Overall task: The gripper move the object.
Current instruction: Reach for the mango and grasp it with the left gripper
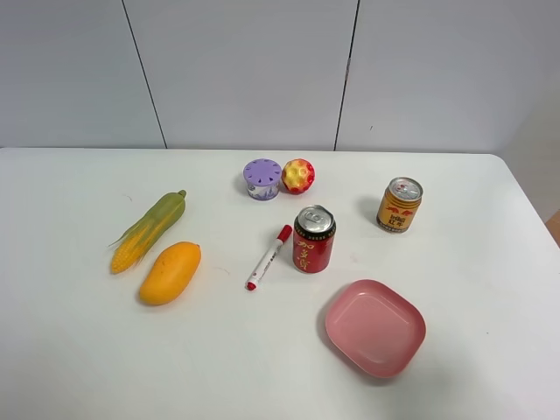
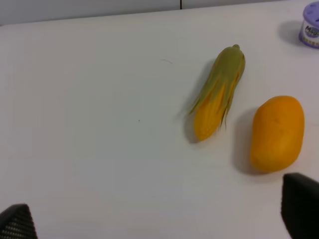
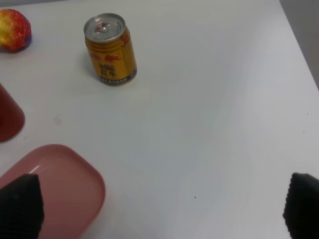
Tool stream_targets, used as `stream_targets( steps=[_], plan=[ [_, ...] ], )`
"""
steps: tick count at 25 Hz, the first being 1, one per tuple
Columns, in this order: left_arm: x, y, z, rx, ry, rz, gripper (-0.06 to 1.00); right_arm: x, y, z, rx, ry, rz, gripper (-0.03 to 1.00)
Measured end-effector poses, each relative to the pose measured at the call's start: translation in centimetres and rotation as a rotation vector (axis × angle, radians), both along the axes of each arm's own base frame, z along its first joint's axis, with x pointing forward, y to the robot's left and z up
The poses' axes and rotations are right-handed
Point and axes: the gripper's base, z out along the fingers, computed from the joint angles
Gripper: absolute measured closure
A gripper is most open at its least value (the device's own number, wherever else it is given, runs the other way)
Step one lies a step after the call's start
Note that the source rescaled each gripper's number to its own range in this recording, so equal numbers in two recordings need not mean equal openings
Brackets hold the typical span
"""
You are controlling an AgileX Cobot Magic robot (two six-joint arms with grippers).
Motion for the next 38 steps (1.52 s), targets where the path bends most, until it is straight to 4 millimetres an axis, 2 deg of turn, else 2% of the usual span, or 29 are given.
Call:
stream_targets(
  steps=[7,11,18,26,29,32,35,38],
  plan=[
    [0.1,0.0,0.0,0.000,0.004,0.000,-0.06,0.0,0.0,0.0,0.000,0.000,0.000,-0.03],
    [1.5,-0.1,0.2,-0.011,0.095,-0.016,-0.06,0.0,0.0,0.0,0.000,0.000,0.000,-0.03],
    [6.8,-0.8,1.8,-0.046,0.332,-0.144,-0.06,0.0,0.0,0.0,0.000,0.000,0.000,-0.03],
    [14.7,-0.9,1.8,-0.061,0.573,-0.219,-0.06,0.0,0.0,0.0,0.000,0.000,0.000,-0.03],
    [17.7,-2.1,1.8,-0.036,0.581,-0.288,-0.06,0.0,0.0,0.0,0.000,0.000,0.000,-0.03],
    [20.5,-4.2,1.5,-0.009,0.585,-0.370,-0.06,0.0,0.0,0.0,0.000,0.000,0.000,-0.03],
    [22.4,-6.7,0.6,0.008,0.620,-0.446,-0.06,0.0,0.0,0.0,0.000,0.000,0.000,-0.03],
    [23.5,-9.3,-0.8,0.033,0.662,-0.522,-0.06,0.0,0.0,0.0,0.000,0.000,0.000,-0.03]
  ],
)
